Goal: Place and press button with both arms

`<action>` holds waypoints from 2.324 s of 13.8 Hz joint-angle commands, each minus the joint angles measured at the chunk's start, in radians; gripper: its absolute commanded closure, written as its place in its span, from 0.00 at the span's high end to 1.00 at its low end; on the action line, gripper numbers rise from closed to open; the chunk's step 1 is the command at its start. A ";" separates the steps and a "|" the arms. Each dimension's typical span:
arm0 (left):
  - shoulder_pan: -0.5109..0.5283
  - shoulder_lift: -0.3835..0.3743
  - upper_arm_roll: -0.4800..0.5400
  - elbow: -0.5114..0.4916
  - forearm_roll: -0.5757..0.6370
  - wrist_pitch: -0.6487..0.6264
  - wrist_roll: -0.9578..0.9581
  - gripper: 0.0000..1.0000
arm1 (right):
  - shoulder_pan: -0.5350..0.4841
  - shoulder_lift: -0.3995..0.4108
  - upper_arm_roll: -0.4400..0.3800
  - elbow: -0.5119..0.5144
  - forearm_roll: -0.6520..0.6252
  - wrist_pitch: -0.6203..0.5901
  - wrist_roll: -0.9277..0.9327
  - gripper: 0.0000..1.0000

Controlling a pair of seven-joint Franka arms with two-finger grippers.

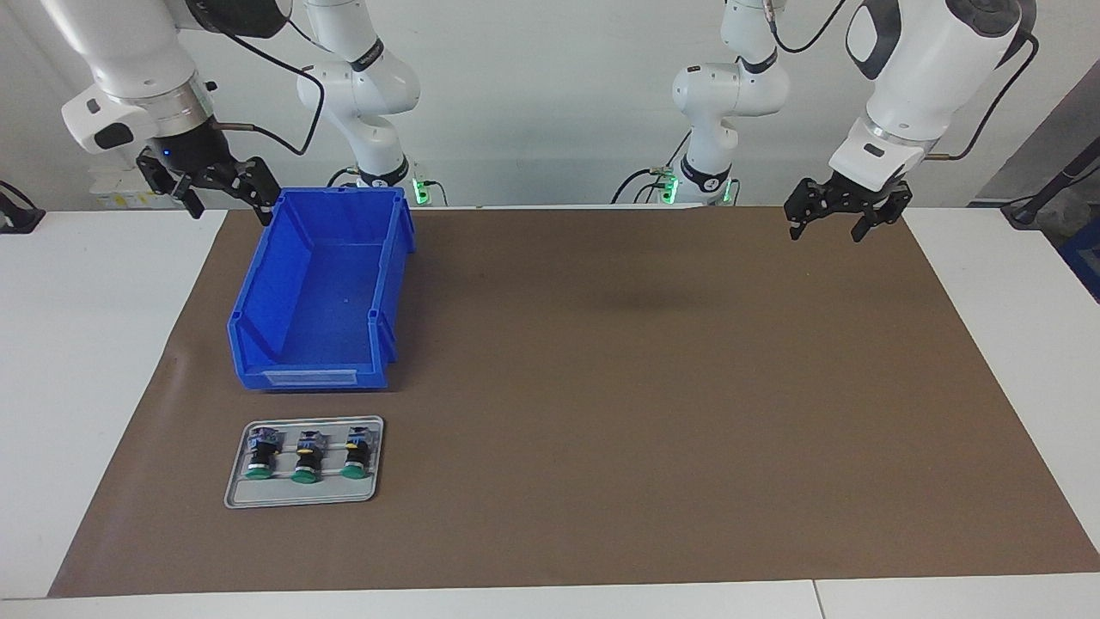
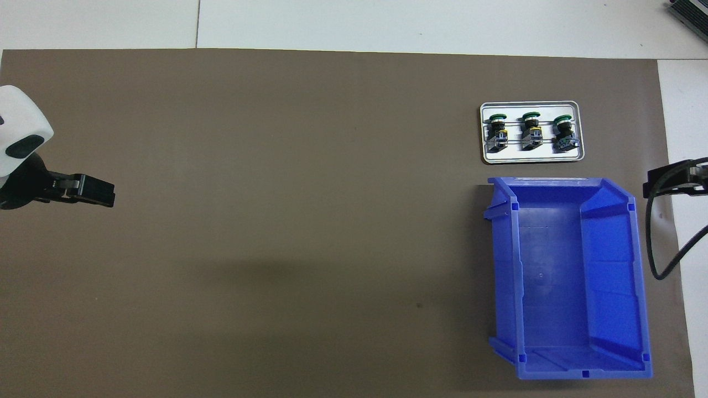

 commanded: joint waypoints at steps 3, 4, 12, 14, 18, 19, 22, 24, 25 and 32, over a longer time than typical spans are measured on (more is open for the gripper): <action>0.004 -0.019 0.007 -0.014 0.000 -0.005 -0.008 1.00 | -0.003 -0.007 0.006 -0.010 0.005 0.016 0.013 1.00; 0.007 -0.019 0.007 -0.014 0.000 -0.005 -0.008 1.00 | -0.005 -0.008 0.006 -0.014 0.006 0.016 0.016 1.00; 0.007 -0.019 0.007 -0.014 0.000 -0.005 -0.008 1.00 | -0.009 0.056 0.008 -0.110 0.014 0.288 0.002 1.00; 0.007 -0.019 0.007 -0.014 0.000 -0.005 -0.008 1.00 | -0.011 0.134 0.006 -0.095 0.049 0.384 0.002 1.00; 0.007 -0.019 0.007 -0.014 0.000 -0.005 -0.008 1.00 | -0.014 0.307 0.008 -0.095 0.056 0.613 -0.036 1.00; 0.007 -0.019 0.007 -0.014 0.000 -0.005 -0.010 1.00 | -0.018 0.346 0.008 -0.095 0.080 0.671 -0.069 1.00; 0.007 -0.019 0.007 -0.014 0.000 -0.005 -0.008 1.00 | -0.022 0.438 0.008 -0.098 0.173 0.785 -0.158 1.00; 0.007 -0.019 0.007 -0.014 0.000 -0.006 -0.008 1.00 | -0.020 0.490 0.008 -0.099 0.209 0.846 -0.263 1.00; 0.007 -0.019 0.007 -0.014 0.000 -0.005 -0.010 1.00 | -0.020 0.511 0.008 -0.101 0.209 0.864 -0.307 1.00; 0.007 -0.019 0.007 -0.014 0.000 -0.006 -0.010 1.00 | -0.023 0.578 0.008 -0.118 0.211 0.944 -0.404 0.90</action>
